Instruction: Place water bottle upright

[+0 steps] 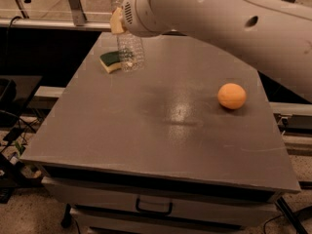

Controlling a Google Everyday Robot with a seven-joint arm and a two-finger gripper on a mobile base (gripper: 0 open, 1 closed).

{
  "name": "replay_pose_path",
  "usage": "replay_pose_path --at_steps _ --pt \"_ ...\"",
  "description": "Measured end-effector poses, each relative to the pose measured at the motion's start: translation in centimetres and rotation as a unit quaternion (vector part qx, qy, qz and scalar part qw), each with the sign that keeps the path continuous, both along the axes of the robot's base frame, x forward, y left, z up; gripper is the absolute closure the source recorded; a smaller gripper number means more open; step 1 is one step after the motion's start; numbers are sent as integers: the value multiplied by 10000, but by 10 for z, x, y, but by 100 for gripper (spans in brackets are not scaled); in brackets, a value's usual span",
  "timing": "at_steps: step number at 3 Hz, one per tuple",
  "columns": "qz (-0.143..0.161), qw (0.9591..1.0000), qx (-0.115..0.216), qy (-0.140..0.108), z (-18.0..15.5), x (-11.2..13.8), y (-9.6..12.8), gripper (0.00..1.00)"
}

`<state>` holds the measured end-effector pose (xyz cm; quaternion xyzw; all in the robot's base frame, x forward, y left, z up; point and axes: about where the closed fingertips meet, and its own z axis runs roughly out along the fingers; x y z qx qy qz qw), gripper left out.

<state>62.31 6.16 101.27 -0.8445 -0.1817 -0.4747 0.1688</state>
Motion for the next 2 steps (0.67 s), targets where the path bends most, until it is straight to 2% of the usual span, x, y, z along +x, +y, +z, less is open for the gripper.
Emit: replay_pose_path --at_steps 1,2 --pt "0 10000 0 0 0 0 0 100" --pt "134 9998 83 -127 0 1 0 100"
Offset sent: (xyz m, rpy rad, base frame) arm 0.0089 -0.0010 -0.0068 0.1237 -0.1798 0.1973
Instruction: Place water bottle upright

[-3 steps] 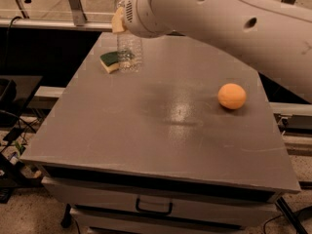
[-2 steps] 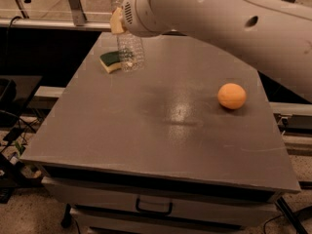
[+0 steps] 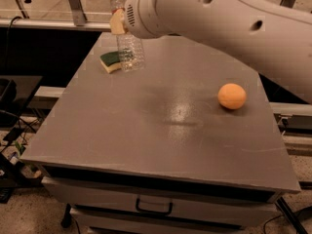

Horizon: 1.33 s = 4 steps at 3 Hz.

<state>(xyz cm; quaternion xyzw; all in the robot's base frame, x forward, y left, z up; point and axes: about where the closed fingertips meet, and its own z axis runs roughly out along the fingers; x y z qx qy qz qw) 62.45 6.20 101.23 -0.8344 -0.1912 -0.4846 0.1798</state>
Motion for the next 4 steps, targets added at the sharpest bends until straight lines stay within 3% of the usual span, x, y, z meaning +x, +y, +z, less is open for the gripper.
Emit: replay_pose_path --at_steps 1,2,3,4 --pt "436 9958 743 -296 -29 9 3 100" --pt "379 9824 1361 -1221 -31 42 -39 100" --pt "469 9672 1172 -2206 -35 42 -53 100" --pt "1181 9414 945 -3015 -24 -8 -2 100"
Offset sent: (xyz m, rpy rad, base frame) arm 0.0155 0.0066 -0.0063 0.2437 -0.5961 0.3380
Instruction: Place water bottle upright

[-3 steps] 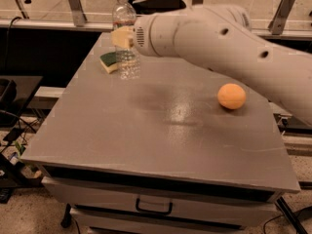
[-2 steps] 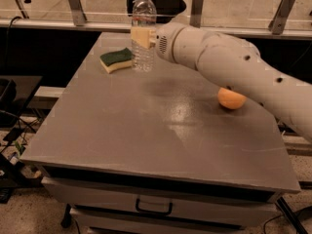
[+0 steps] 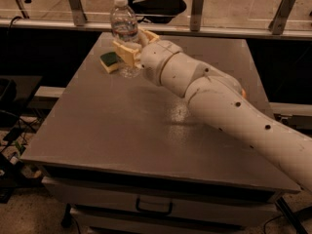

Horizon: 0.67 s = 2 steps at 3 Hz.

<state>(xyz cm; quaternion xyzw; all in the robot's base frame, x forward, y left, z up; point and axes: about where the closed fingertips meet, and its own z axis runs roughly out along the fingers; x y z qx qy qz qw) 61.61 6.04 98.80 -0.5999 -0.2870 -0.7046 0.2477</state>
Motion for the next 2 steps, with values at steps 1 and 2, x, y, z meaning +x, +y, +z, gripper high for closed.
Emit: replay_pose_path --at_steps 1,2 --pt "278 9994 -40 -193 5 -22 22 100" --pt "583 9982 -42 105 -3 -39 38 100"
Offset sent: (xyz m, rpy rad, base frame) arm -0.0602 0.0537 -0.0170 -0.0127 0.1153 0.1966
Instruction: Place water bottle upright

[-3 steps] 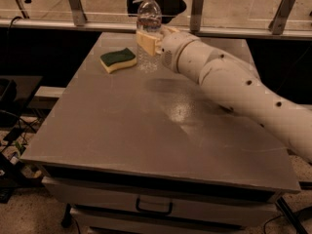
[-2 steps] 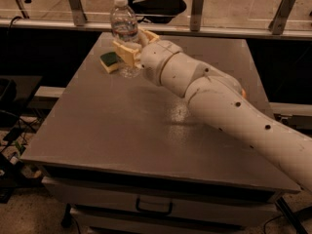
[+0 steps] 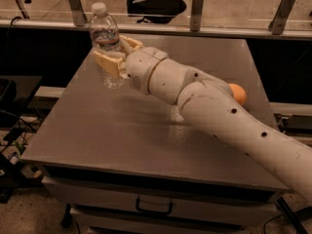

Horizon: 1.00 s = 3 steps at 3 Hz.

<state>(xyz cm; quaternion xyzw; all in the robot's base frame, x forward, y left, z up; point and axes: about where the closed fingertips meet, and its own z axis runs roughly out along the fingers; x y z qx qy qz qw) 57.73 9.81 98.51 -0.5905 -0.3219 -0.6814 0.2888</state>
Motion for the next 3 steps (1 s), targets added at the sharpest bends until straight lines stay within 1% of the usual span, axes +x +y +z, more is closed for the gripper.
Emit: replay_pose_path --at_steps 1,2,3 --pt "212 9985 -139 485 -15 -12 14 100" --pt "251 9955 -271 869 -33 -21 24 100" --pt "164 9941 -308 1024 -49 -28 31 100"
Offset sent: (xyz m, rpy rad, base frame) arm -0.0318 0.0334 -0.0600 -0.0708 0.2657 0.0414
